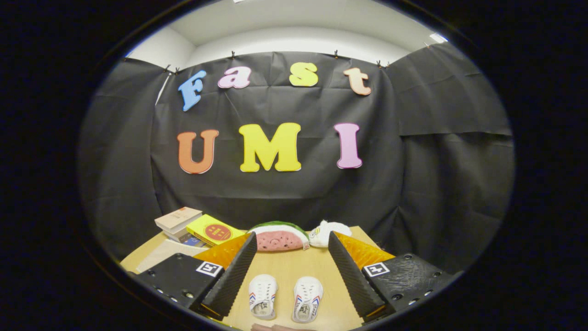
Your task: Open the storage box then place both shoes into the box .Put the left shoe in first, then the right shoe, with the right side of both shoes facing outward in a uniform manner.
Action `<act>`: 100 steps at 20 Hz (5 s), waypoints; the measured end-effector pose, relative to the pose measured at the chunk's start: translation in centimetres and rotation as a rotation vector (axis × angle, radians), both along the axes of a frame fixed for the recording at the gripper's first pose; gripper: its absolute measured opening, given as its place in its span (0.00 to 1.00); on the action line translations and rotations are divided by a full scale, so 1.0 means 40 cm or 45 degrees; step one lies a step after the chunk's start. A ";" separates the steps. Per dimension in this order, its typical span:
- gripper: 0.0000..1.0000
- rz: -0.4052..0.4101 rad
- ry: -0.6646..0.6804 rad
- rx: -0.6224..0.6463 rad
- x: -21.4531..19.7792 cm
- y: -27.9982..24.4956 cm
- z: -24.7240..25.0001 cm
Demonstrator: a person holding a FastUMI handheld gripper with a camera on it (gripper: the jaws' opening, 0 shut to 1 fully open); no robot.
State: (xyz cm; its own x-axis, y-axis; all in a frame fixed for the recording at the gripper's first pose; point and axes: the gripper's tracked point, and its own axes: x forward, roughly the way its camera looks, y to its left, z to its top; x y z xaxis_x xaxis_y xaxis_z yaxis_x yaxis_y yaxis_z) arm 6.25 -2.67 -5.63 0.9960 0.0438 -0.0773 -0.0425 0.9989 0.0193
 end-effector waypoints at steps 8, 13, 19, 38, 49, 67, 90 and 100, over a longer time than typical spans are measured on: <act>0.96 0.268 0.296 0.092 0.162 0.164 -0.218; 0.96 0.623 0.587 0.165 0.221 0.342 -0.364; 0.94 1.088 1.065 0.492 0.178 0.485 -0.482; 0.08 1.191 1.492 0.960 0.158 0.499 -0.440; 0.00 0.916 1.320 0.658 0.097 0.589 -0.249; 0.05 1.143 1.241 0.367 -0.164 1.240 0.010; 0.96 0.613 1.365 -0.048 0.079 0.545 -0.297; 0.95 0.382 1.580 -0.216 0.192 0.179 -0.588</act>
